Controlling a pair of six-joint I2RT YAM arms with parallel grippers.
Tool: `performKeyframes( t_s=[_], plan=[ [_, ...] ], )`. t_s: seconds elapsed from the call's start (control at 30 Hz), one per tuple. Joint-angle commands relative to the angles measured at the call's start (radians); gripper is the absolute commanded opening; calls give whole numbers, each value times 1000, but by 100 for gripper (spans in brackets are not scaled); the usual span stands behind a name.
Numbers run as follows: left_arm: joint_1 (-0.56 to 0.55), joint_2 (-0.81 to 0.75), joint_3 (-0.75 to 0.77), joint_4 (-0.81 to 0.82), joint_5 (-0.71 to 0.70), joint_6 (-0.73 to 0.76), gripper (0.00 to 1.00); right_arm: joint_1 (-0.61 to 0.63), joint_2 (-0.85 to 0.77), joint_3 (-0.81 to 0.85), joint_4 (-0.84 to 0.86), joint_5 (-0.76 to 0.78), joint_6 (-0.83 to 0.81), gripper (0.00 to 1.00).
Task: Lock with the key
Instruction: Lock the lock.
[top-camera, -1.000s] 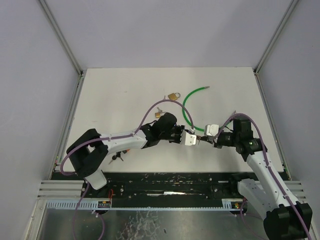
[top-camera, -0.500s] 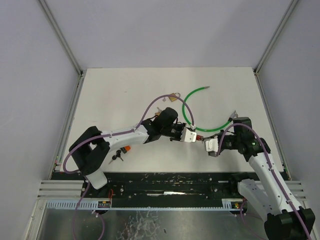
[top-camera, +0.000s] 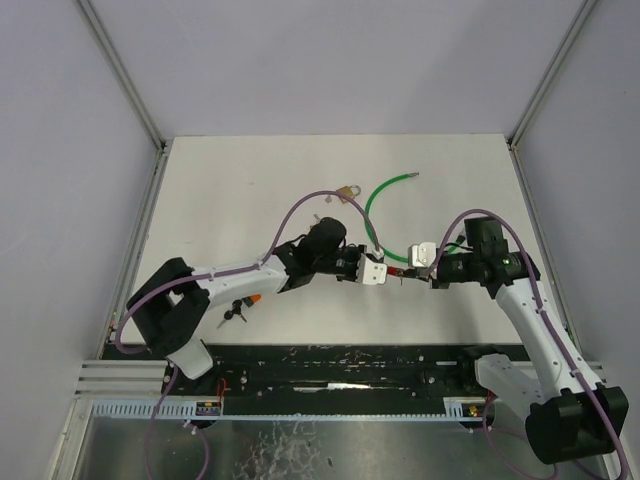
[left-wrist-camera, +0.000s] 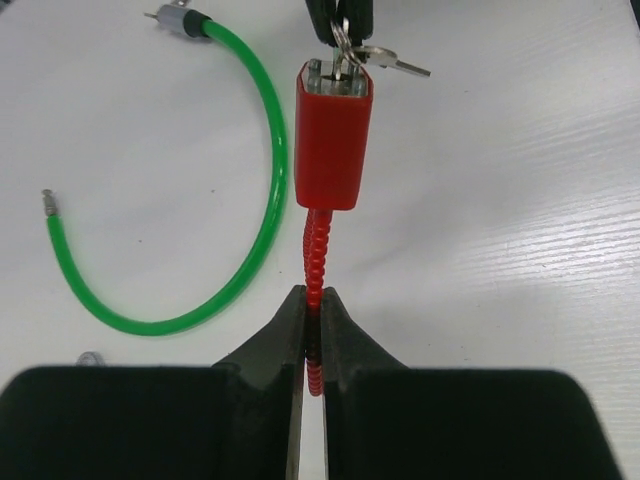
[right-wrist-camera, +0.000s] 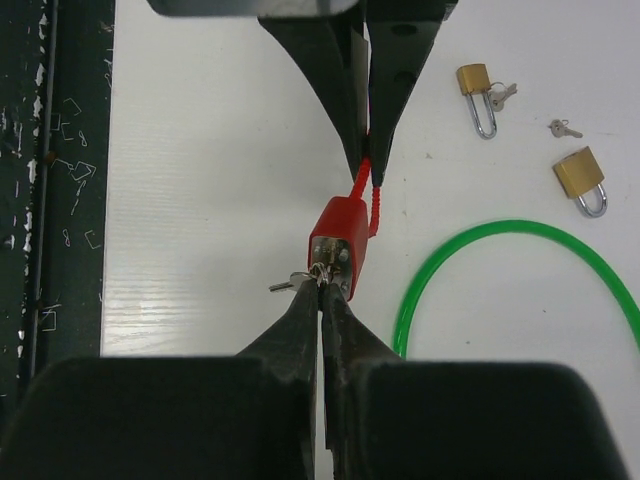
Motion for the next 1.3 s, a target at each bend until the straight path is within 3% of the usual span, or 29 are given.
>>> performKeyframes(
  t_s=[0.0,0.17,0.33,0.47,0.67,0.87,0.93,1.07,1.27],
  plan=[
    [13,-68,-76,144,-157,-1,0,-8,-49,15,-46,8,6,0],
    [9,-69,-92,143,-186,35,0,0,-94,2,-125,32,-276,0],
    [9,1,23,-65,-32,84,0,74,-135,-21,-133,146,-483,0],
    [23,76,138,-244,37,104,0,108,-105,4,-130,247,-493,0],
    [33,49,113,-219,89,108,0,108,-86,3,-112,233,-425,0],
    [77,50,138,-239,236,100,0,108,-75,-27,-123,378,-550,0],
    [87,54,146,-252,265,98,0,110,-72,-9,-121,386,-524,0],
    [87,37,113,-217,246,100,0,108,-72,57,-118,306,-407,0],
    [74,-14,29,-79,110,49,0,103,-91,107,-133,255,-286,0]
  ],
)
